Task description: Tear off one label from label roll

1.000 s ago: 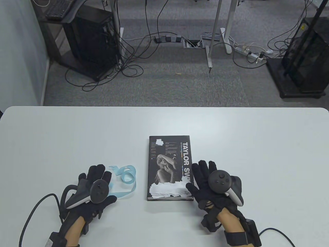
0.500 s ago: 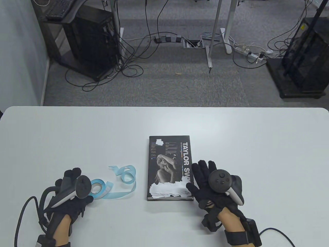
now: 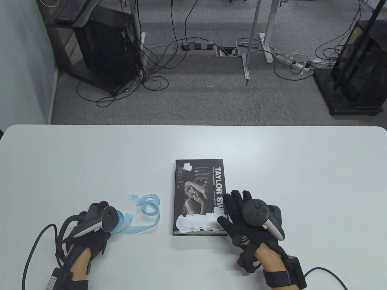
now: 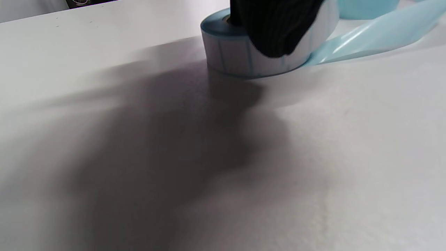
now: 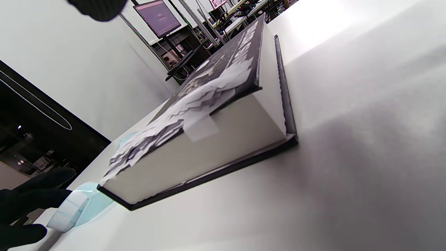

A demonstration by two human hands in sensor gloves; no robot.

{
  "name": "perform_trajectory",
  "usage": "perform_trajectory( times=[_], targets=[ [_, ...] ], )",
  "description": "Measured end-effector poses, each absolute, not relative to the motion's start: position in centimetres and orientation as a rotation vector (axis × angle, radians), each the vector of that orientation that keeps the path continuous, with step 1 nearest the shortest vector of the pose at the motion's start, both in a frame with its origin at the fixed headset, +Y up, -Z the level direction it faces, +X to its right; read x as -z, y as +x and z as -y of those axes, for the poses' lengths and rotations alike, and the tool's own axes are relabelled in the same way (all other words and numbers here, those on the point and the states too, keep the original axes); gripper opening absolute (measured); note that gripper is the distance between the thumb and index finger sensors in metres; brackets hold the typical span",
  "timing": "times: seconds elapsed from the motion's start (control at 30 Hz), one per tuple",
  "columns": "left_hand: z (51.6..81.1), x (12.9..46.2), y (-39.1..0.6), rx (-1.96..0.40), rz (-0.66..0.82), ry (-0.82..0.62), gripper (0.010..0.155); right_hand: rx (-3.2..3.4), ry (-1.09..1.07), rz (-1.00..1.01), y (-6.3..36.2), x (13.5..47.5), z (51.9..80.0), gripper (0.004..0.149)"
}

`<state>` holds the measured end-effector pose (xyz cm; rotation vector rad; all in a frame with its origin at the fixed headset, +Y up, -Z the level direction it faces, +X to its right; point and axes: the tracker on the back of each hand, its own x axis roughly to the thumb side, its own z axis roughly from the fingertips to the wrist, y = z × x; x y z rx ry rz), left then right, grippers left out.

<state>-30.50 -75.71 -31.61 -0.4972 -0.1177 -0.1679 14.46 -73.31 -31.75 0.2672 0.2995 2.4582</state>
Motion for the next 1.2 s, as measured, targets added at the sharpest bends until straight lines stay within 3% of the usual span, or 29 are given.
perform_trajectory(
  times=[0.17,0.53,0.87,1.03,1.2],
  targets=[
    [76.4,32.1,-30.8,0.097,0.123,-0.508,0.054,-2.462,0.268,-0.313,14.4,31.8,73.4,0.075],
    [75.8,32.4,-30.3,0.001,0.180,-0.411,0.056,-2.471,0.275,-0.326,14.2,31.8,73.5,0.074],
    [74.1,31.6,-27.4,-0.230,0.357,-0.353,0.057,-2.475,0.352,-0.313,12.8,31.3,73.3,0.074],
    [73.4,31.0,-25.4,-0.481,0.474,-0.377,0.057,-2.529,0.462,-0.077,10.3,29.6,71.7,0.071],
    [72.8,30.1,-23.7,-0.453,0.558,-0.375,0.057,-2.427,0.630,0.030,6.7,27.4,71.2,0.066]
  ],
)
